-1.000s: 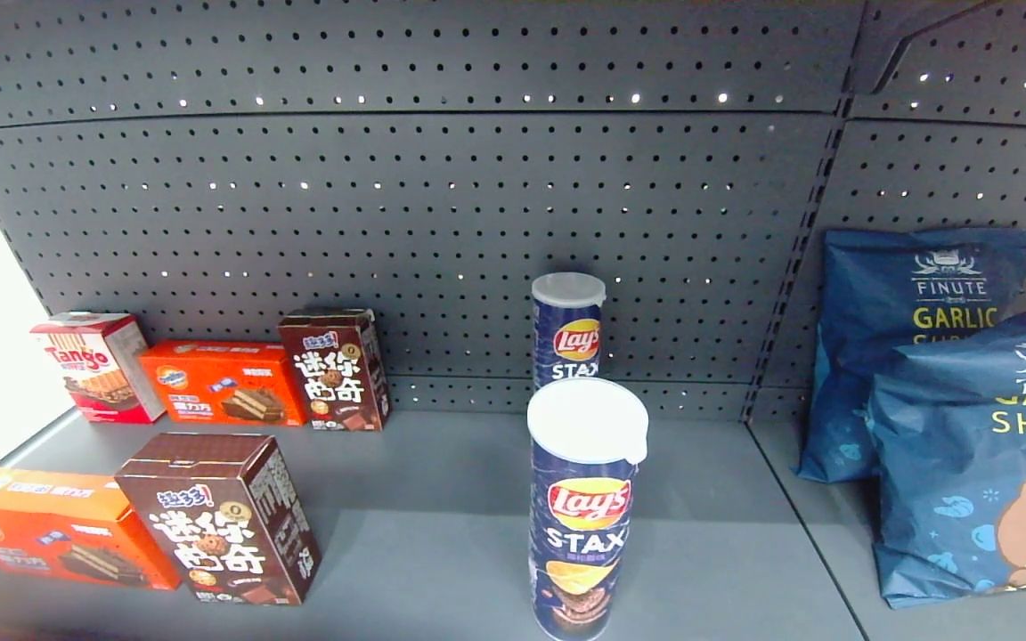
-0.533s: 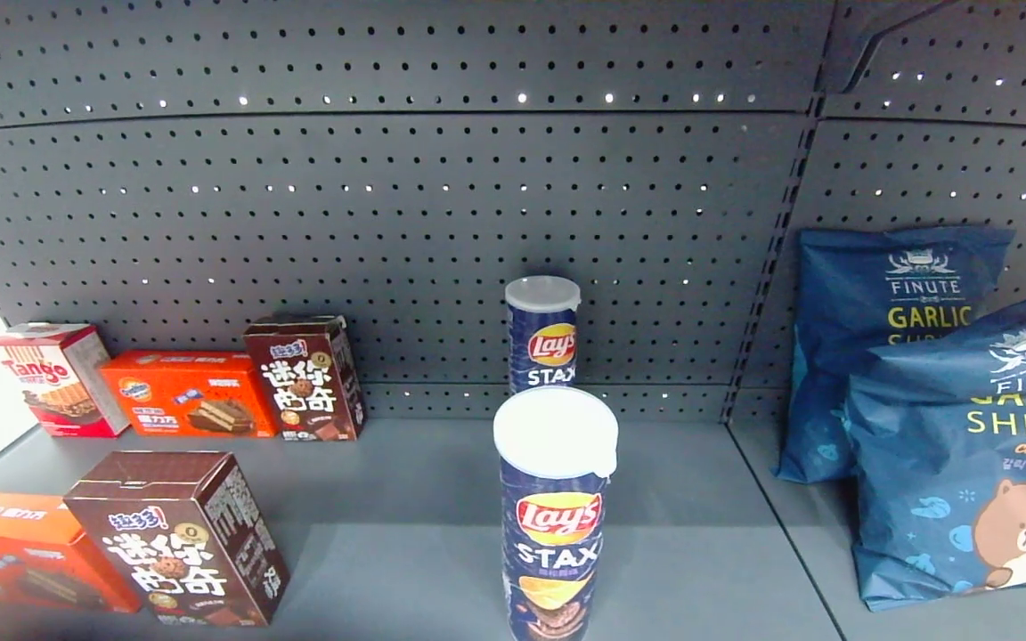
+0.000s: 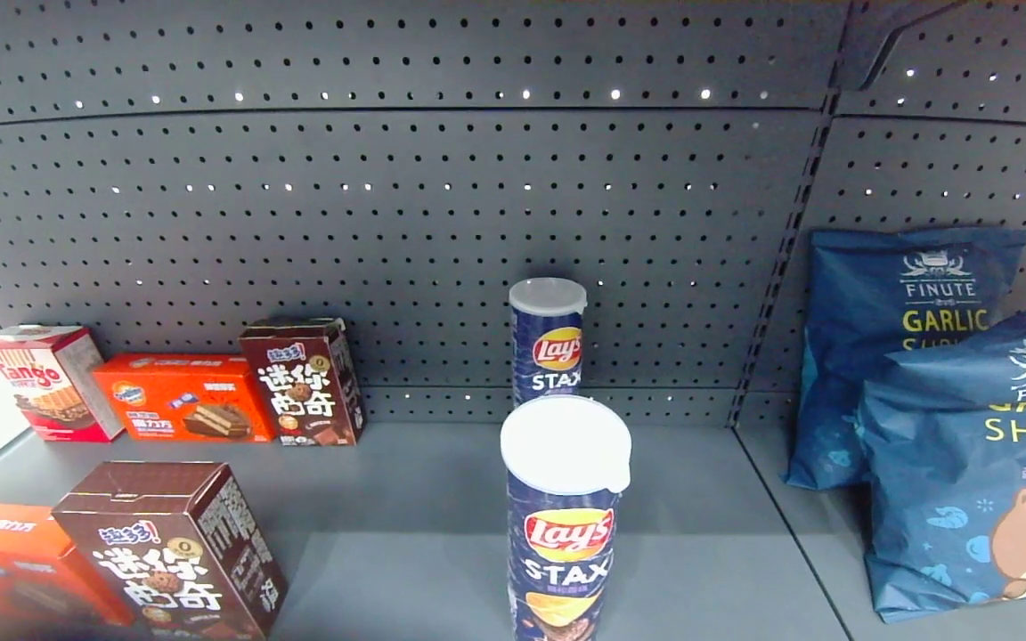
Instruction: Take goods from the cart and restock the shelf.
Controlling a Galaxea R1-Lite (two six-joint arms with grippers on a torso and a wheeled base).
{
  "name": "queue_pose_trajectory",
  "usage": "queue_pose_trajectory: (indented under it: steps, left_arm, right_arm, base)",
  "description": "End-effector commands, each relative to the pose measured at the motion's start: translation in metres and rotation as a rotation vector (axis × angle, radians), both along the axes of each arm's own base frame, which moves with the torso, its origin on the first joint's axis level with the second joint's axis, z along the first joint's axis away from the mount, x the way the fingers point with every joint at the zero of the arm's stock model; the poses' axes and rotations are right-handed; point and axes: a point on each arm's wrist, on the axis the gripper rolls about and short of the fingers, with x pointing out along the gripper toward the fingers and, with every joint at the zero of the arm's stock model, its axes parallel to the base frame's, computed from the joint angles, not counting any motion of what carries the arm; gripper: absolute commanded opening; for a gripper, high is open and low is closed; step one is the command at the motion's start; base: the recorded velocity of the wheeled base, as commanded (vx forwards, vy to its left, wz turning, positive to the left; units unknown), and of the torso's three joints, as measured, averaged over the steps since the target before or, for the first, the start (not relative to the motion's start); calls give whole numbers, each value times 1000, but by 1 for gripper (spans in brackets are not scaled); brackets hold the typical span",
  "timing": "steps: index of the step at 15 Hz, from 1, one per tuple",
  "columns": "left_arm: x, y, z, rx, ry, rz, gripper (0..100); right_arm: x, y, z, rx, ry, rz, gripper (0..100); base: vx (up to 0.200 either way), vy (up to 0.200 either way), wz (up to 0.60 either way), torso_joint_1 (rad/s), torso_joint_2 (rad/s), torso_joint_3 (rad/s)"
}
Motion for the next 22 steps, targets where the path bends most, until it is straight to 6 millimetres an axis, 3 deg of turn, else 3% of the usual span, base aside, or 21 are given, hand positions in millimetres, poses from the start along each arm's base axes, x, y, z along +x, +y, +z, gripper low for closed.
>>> queue_pose_trajectory:
  steps: [1,22]
  left_arm:
    - [0,0,0,1,-2,1,100]
    - [0,0,0,1,-2,3,100]
  right_arm:
    - [0,0,0,0,-1,0,100]
    - [0,0,0,1,-1,2,100]
  base:
    - [0,0,0,0,0,0]
    - [-10,0,0,0,0,0]
